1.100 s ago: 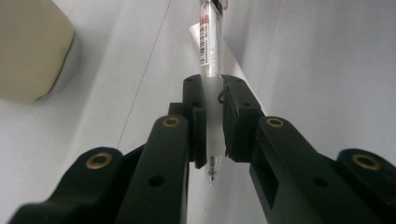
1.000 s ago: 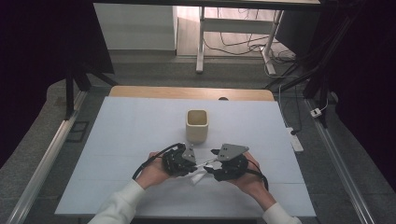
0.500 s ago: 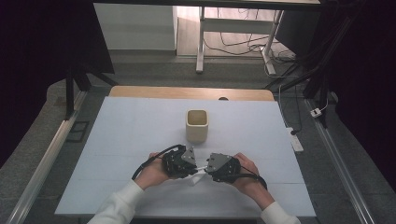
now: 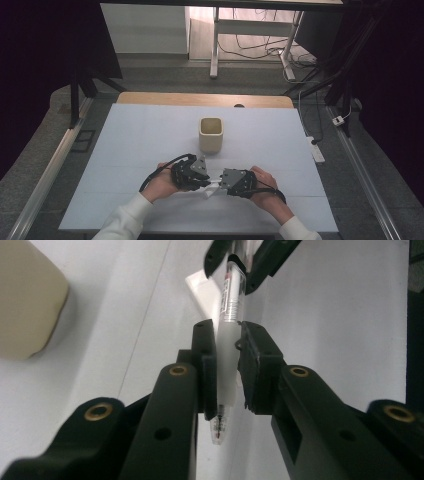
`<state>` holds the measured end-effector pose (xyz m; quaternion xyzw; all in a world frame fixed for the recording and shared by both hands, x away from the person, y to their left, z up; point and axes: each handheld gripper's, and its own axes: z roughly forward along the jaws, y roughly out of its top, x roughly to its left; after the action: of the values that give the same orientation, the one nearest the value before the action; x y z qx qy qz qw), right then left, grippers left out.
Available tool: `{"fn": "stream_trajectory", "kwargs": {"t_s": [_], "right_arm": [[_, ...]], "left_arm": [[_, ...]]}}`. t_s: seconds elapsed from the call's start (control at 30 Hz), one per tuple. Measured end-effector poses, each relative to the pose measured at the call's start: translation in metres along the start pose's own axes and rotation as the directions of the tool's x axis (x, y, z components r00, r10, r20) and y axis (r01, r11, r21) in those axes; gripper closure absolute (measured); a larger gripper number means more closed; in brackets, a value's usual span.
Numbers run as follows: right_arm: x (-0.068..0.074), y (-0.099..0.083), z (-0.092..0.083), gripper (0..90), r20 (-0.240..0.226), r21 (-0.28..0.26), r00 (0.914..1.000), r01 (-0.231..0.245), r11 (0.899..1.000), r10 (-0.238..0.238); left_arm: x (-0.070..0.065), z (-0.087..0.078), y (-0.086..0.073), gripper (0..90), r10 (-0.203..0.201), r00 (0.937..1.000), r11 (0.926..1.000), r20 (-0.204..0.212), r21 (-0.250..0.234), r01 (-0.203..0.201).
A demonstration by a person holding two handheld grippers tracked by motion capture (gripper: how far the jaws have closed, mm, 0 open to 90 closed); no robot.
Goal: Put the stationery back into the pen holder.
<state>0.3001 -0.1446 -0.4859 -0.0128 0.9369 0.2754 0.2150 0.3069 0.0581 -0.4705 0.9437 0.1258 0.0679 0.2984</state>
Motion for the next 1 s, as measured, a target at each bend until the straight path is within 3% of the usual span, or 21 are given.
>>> {"fn": "stream_trajectory", "kwargs": {"t_s": [0.27,0.4,0.53,0.67,0.8,1.0], "right_arm": [[0.000,0.001,-0.003,76.4,-0.020,-0.008,0.9998,-0.002,1.000,0.002],[-0.001,0.000,-0.005,76.5,-0.018,-0.016,0.9996,-0.023,1.000,0.022],[-0.003,-0.002,-0.006,76.5,-0.002,-0.037,0.9995,-0.032,0.999,0.032],[-0.007,-0.005,-0.009,76.5,0.004,-0.067,0.9974,-0.071,0.995,0.072],[-0.011,-0.008,-0.012,76.5,0.003,-0.105,0.9912,-0.131,0.986,0.132],[-0.017,-0.014,-0.017,76.5,0.021,-0.152,0.9817,-0.184,0.971,0.189]], "left_arm": [[0.004,-0.007,-0.001,71.9,-0.050,0.9987,0.9961,-0.006,-0.073,0.049],[0.004,-0.013,-0.001,57.8,-0.066,0.9962,0.9895,-0.056,-0.132,0.059],[0.006,-0.019,-0.003,49.2,-0.113,0.9906,0.9767,-0.077,-0.192,0.096],[0.010,-0.022,-0.006,42.5,-0.172,0.9802,0.9617,-0.099,-0.233,0.145],[0.013,-0.024,-0.011,39.4,-0.218,0.9703,0.9464,-0.104,-0.265,0.184],[0.015,-0.027,-0.014,37.0,-0.248,0.9621,0.9339,-0.114,-0.292,0.206]]}}
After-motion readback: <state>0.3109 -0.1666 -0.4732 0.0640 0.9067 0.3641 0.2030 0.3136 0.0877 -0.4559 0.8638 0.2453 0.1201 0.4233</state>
